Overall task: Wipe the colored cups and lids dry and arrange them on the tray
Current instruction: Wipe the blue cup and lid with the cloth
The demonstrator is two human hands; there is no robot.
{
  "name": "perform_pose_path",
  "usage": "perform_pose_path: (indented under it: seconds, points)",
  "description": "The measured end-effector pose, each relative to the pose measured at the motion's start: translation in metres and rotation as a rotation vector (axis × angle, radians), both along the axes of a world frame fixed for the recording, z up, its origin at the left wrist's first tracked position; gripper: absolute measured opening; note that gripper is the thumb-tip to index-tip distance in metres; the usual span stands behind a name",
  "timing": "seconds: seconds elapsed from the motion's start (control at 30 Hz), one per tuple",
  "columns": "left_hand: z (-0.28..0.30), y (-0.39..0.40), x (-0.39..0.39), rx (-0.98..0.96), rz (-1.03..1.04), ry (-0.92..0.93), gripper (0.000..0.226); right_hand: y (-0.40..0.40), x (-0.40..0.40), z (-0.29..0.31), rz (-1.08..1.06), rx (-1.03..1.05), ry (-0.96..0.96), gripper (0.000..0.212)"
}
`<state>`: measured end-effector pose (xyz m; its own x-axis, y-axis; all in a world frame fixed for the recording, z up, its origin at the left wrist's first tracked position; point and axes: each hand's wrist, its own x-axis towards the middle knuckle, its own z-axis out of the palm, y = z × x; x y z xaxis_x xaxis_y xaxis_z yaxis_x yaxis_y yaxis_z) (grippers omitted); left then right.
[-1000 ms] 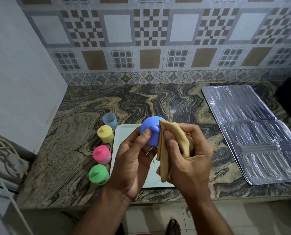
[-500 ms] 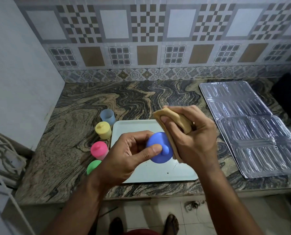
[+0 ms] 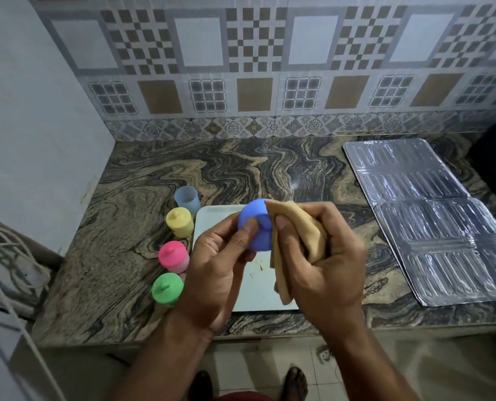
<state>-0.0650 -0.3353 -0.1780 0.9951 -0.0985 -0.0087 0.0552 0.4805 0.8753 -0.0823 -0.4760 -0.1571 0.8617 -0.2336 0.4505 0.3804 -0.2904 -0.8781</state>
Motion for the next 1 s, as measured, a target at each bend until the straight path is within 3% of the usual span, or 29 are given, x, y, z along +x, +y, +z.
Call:
perform_pose_path:
  seconds: [0.07,0.2,0.33,0.4,0.5,0.63,0.7,0.83,1.0]
  points:
    - [0.003,-0.001,0.001,-0.116,0.036,0.076,0.023,0.002,-0.008,-0.004,-0.008,-0.073,-0.042,0.011]
    - [0.002,0.006,0.007,-0.052,0.033,0.057,0.022,-0.004,-0.015,-0.004,-0.033,-0.074,-0.087,0.006]
    - [-0.002,0.012,0.006,0.107,-0.065,-0.079,0.036,-0.013,-0.006,0.005,0.033,-0.071,-0.075,0.013]
    - [0.002,0.015,0.004,0.179,-0.152,-0.144,0.032,-0.018,0.001,0.008,0.062,-0.099,-0.044,0.006]
    - [0.009,0.022,0.005,0.349,-0.261,-0.238,0.025,-0.025,0.015,0.016,0.079,-0.112,-0.004,0.011]
    - [0.011,0.026,0.009,0.513,-0.272,-0.325,0.014,-0.031,0.035,0.022,0.057,-0.071,0.121,0.010]
    - [0.013,0.025,0.009,0.461,-0.251,-0.297,0.012,-0.036,0.038,0.024,0.043,-0.010,0.184,0.010]
    - [0.012,0.029,0.012,0.308,-0.234,-0.237,0.017,-0.044,0.026,0.027,0.183,0.315,0.291,0.016]
    - [0.013,0.029,0.014,0.242,-0.275,-0.211,0.041,-0.038,0.017,0.023,0.293,0.289,0.270,0.029]
